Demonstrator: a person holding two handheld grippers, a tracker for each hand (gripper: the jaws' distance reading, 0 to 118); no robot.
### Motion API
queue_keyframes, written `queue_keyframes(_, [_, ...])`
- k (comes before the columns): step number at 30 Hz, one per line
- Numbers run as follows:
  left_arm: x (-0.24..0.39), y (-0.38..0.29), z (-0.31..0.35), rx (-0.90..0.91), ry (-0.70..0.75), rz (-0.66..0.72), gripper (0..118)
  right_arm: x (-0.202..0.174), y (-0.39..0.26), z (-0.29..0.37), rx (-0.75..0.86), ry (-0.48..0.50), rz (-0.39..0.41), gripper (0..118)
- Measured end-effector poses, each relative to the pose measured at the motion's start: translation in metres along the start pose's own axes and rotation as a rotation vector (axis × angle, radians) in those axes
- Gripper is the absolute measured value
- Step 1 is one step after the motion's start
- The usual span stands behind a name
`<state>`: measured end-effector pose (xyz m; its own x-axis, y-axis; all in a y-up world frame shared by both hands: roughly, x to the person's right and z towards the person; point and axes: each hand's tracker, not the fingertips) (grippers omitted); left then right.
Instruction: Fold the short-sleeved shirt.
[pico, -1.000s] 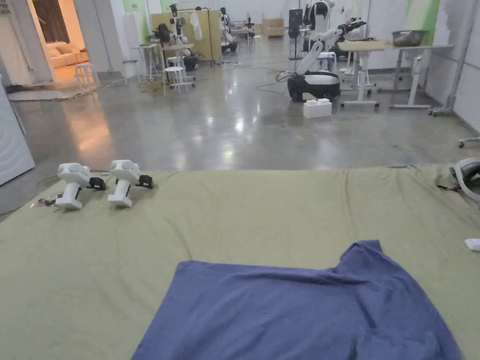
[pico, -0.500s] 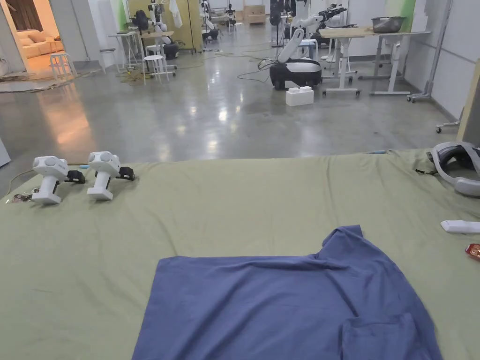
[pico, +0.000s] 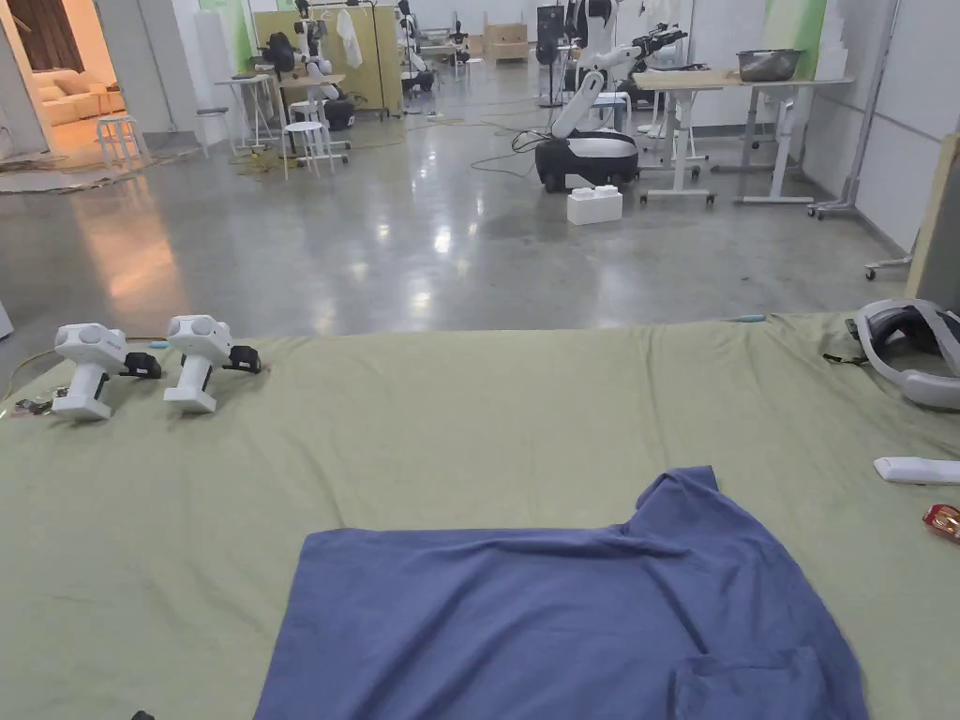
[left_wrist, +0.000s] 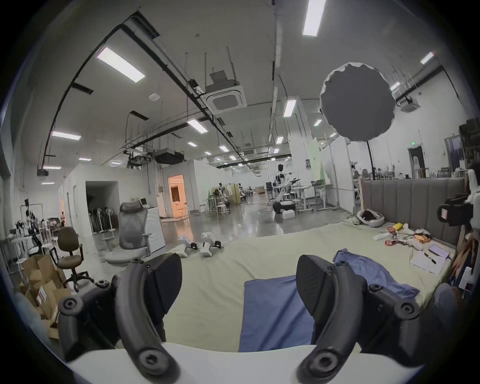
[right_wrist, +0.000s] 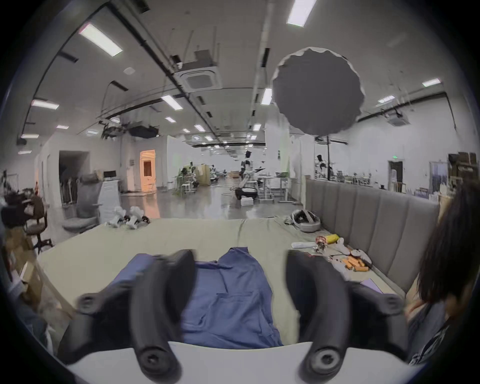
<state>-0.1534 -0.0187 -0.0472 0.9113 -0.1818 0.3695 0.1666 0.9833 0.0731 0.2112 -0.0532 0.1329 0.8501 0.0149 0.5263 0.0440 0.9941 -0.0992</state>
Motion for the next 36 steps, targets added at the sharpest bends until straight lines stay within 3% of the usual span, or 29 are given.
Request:
queue_keyframes(1, [-0.001,0.002,0.001,-0.002,-0.040,0.010,88,-0.003,0.001,-0.001,-0.007,0.009,-0.001,40])
queue_keyframes(3, [-0.006,0.005,0.003,-0.012,-0.078,0.046,37,-0.006,0.002,-0.006,-0.027,0.041,-0.005,16])
queue_keyframes(4, [0.001,-0.004,-0.002,-0.030,-0.092,0.062,6,-0.010,0.000,-0.007,-0.024,0.041,-0.005,12])
queue_keyframes(5, [0.001,-0.004,-0.002,-0.032,-0.091,0.064,2,-0.013,0.000,-0.008,-0.031,0.040,0.004,5])
queue_keyframes(9, [-0.003,0.017,-0.003,-0.042,-0.088,0.089,1,-0.018,-0.003,-0.011,-0.052,0.048,0.035,2])
queue_keyframes(17, [-0.023,-0.004,-0.021,-0.084,-0.087,0.102,1,-0.028,-0.006,-0.018,-0.074,0.096,0.089,2])
queue_keyframes(21, [-0.033,-0.040,-0.054,-0.314,-0.216,0.128,2,-0.023,-0.016,-0.021,-0.116,0.114,0.063,2])
queue_keyframes(22, [-0.036,-0.063,-0.067,-0.364,-0.243,0.138,7,-0.022,-0.018,-0.022,-0.129,0.114,0.056,2])
queue_keyframes(25, [-0.048,-0.124,-0.100,-0.558,-0.324,0.155,63,-0.016,-0.029,-0.025,-0.182,0.116,0.029,2])
queue_keyframes(26, [-0.042,-0.143,-0.111,-0.631,-0.328,0.105,70,-0.013,-0.034,-0.026,-0.204,0.120,0.015,2])
queue_keyframes(32, [-0.054,-0.233,-0.157,-0.827,-0.328,0.195,69,0.000,-0.054,-0.033,-0.305,0.097,-0.039,2])
queue_keyframes(36, [-0.051,-0.259,-0.175,-0.914,-0.366,0.171,67,0.005,-0.061,-0.035,-0.340,0.079,-0.047,2])
